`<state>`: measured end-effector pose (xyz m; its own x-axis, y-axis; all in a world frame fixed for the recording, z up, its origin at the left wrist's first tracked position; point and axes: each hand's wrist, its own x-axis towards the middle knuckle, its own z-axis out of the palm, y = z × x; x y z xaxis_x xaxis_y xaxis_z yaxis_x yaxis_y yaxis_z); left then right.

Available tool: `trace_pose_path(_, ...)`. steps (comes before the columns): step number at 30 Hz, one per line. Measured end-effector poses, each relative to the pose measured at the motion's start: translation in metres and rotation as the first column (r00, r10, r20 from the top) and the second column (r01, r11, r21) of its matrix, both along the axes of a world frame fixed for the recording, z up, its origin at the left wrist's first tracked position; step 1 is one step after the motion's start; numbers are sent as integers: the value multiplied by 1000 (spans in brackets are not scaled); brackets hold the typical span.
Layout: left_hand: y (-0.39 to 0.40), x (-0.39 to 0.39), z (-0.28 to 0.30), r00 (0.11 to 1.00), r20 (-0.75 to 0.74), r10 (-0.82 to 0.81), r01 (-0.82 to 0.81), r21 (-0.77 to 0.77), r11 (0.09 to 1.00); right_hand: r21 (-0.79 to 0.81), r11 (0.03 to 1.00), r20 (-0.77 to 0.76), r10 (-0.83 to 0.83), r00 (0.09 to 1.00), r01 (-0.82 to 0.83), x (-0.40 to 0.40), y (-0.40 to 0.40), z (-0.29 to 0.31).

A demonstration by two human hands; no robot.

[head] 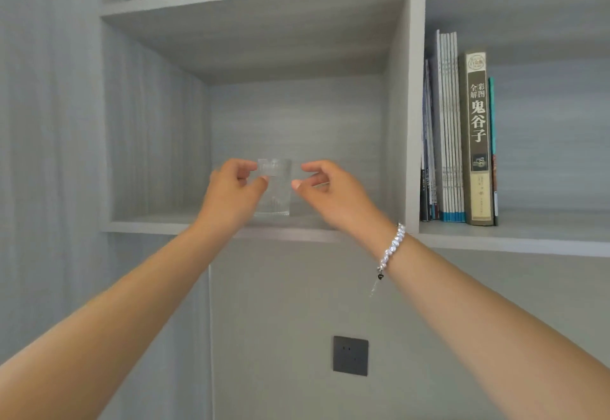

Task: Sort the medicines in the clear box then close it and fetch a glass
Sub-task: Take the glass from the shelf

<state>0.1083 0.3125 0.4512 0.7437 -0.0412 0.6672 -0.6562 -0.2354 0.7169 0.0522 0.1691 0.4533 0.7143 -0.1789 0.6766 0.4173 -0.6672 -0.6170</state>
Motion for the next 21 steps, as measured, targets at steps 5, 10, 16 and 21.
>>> trace_pose_path(5,10,51,7,992,-113,48,-40,79,996,-88,995,-163,-54,985,40,46,15,19)
trace_pose_path(10,21,76,8,865,-325,-383,412,22,911,3,1000,-342,8,940,-8,68,19,35)
trace_pose_path(16,25,79,7,821,-266,-506,537,56,842,211,970,-341,187,921,-119,61,17,32)
trace_pose_path(21,30,53,10,851,-169,-497,510,45,859,256,943,-239,273,932,-211,38,16,33)
